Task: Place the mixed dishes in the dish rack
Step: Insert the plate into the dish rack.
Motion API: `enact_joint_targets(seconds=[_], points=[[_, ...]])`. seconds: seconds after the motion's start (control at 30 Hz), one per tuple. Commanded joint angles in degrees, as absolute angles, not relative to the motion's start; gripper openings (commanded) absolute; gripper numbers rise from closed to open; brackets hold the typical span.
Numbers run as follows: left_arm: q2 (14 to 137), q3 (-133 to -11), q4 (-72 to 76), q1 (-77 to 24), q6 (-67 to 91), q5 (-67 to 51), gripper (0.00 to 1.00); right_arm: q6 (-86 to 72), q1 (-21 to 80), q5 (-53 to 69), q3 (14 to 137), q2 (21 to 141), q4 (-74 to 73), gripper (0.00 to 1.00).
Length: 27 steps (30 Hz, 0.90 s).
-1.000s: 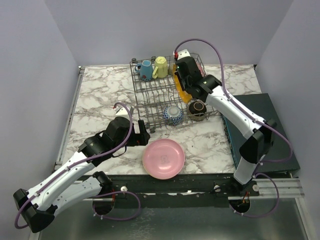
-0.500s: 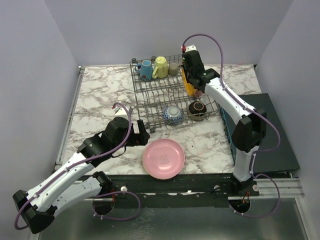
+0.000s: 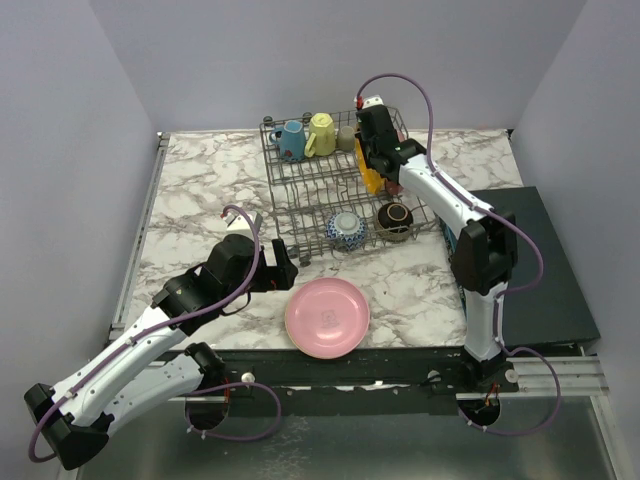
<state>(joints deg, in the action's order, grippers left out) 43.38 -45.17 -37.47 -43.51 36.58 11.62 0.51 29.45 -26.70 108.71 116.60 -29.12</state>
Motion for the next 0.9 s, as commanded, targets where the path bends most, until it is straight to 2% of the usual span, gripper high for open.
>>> enact_joint_targets(seconds=[0.0,0.87], points=[[42.73,-44.3,-37.17,-43.08,36.39,13.01,0.99,0.13,28.91,-26.88,112.81,116.83,-21.18,0.0],[42.0,-44.21,-37.26,-42.46,36.65,13.27,0.99,-2.59,28.78,-25.37,113.39,121.14,-20.39,0.0]])
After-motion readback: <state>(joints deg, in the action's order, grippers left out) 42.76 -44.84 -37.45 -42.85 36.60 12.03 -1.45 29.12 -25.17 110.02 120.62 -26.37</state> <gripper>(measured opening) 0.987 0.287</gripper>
